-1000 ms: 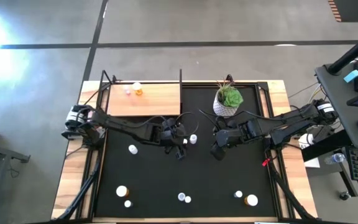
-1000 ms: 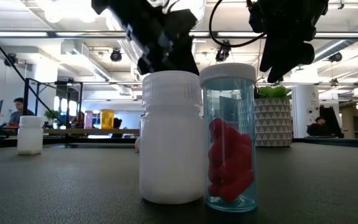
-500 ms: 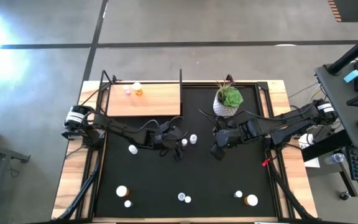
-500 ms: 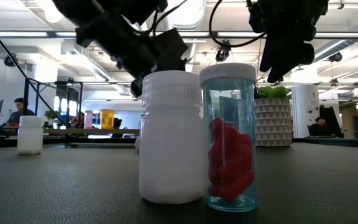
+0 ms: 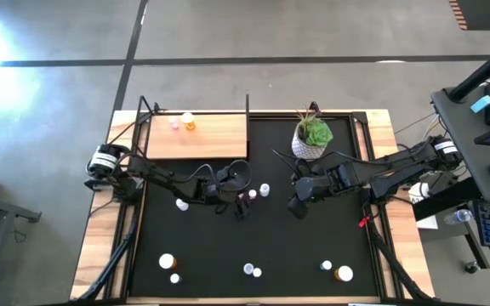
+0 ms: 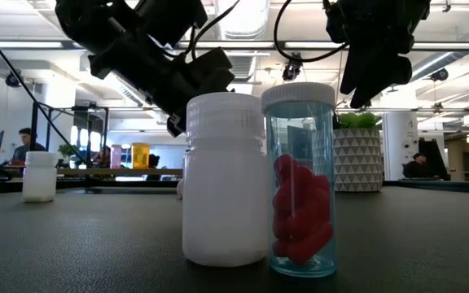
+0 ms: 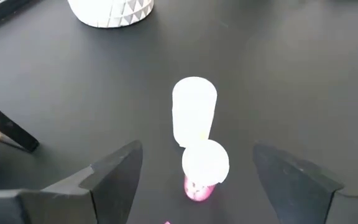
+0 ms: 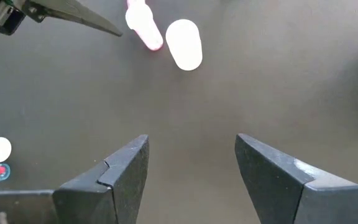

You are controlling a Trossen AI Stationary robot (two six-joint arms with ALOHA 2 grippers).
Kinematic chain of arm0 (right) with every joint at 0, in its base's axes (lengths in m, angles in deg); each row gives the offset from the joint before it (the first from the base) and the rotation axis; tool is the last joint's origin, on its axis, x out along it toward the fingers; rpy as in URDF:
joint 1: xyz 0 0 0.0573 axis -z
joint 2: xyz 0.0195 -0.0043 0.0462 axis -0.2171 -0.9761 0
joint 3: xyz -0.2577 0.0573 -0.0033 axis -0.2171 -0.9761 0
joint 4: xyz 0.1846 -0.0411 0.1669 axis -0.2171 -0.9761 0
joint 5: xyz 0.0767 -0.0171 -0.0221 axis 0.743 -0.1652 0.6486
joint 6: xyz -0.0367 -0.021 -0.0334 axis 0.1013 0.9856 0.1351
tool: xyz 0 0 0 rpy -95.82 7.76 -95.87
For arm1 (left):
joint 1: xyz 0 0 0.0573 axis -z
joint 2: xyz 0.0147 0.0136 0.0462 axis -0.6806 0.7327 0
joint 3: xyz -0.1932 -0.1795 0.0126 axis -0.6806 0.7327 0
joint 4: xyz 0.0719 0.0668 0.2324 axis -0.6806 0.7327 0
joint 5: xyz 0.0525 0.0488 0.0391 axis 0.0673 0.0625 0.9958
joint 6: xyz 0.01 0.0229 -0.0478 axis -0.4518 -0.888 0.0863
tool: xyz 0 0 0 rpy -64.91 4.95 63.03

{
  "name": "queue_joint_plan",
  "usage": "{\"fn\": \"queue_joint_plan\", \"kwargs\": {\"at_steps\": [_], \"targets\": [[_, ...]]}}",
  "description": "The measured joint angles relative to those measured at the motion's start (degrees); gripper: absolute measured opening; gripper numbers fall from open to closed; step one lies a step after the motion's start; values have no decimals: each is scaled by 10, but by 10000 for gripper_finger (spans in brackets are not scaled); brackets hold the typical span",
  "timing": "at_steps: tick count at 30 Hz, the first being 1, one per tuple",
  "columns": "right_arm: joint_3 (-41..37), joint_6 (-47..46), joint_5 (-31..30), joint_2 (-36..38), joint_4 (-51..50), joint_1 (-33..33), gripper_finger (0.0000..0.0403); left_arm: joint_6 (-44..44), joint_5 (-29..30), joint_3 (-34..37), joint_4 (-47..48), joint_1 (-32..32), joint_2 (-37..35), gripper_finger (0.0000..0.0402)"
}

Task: Pick and place medicine bottles onto shelf by color
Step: Put the right pink pill bottle on the shelf aligned with the other pink pill bottle

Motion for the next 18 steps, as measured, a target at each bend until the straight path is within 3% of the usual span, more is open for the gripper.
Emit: {"fn": "queue_joint_plan", "kwargs": {"at_steps": [13, 18], "targets": [[0, 1, 0, 0, 11, 0, 228, 5, -7, -3, -39, 2, 56, 290], [0, 1, 0, 0, 13, 0, 228, 5, -6, -3, -40, 2, 56, 262]]}}
